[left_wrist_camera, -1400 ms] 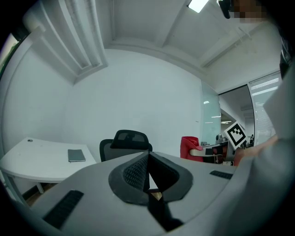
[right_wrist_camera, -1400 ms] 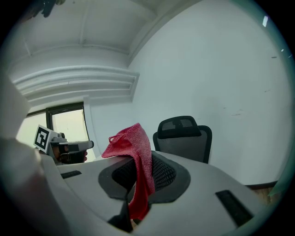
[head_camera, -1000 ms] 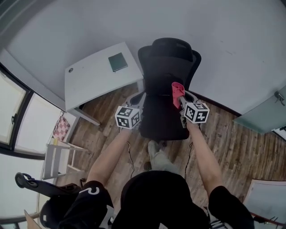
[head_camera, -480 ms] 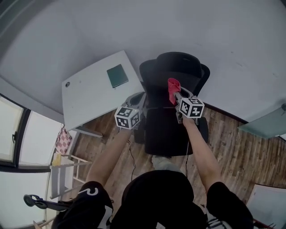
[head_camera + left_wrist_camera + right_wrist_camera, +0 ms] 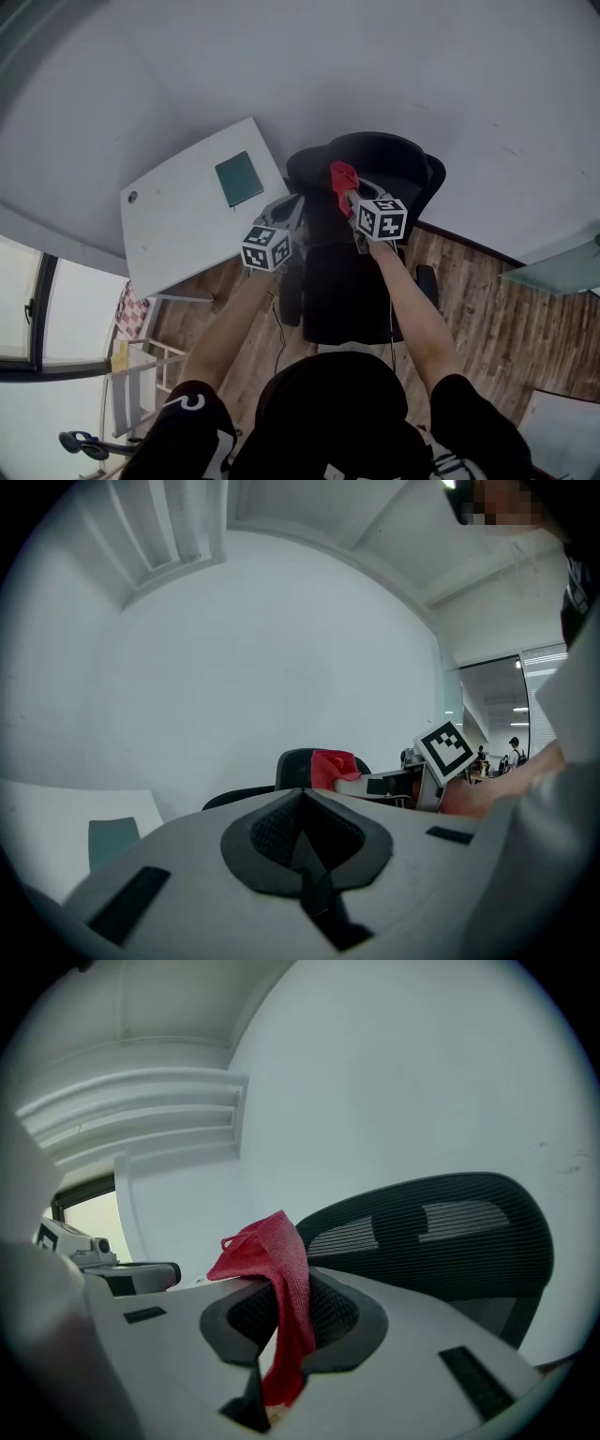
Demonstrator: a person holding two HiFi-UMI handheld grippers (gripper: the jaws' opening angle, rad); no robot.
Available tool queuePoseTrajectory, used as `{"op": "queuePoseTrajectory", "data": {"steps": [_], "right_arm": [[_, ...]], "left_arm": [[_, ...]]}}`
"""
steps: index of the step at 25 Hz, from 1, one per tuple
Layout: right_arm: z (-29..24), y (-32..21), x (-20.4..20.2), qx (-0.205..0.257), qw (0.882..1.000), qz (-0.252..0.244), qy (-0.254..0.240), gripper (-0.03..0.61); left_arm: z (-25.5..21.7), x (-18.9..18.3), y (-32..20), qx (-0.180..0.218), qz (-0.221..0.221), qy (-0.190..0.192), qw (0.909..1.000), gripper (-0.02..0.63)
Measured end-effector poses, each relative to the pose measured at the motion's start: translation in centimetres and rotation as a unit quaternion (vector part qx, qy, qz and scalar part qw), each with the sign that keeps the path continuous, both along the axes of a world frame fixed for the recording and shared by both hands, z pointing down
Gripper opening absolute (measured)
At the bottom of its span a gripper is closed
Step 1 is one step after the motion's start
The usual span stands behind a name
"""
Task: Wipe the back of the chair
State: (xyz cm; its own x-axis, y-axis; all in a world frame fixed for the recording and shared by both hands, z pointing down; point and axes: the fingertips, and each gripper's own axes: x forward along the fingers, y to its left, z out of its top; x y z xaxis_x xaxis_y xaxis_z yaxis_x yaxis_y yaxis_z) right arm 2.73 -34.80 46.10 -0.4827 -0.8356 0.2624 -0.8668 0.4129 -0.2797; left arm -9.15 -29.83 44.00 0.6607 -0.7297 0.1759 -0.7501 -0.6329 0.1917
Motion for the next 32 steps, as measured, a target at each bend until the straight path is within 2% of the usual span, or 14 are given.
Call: {"op": "queuePoseTrajectory", "data": {"steps": [5,18,23,32], "right_arm": [[1.2,-3.0,-1.4,-0.007,1.000,-0.011,0.010,0.074],[1.9,-6.5,-0.3,-0.014,0.999,0.007,0.035,0.074],[1.7,-6.9,2.5,-0.015,0.998,0.046,0.033,0.074],[0.6,-7.1,10.8,-0.014,0.990,0.138,0.029,0.074]], "left_arm": [[0.2,0.2,-2.8,-0.002,0.001,0.000,1.0000,0.026],[0.8,0.7,-5.4,-0.009,0.006,-0.001,0.9999,0.026],[0.8,1.7,-5.8,-0.008,0.016,-0.002,0.9998,0.025],[0.5,4.8,-5.7,-0.006,0.047,-0.010,0.9988,0.026]]}}
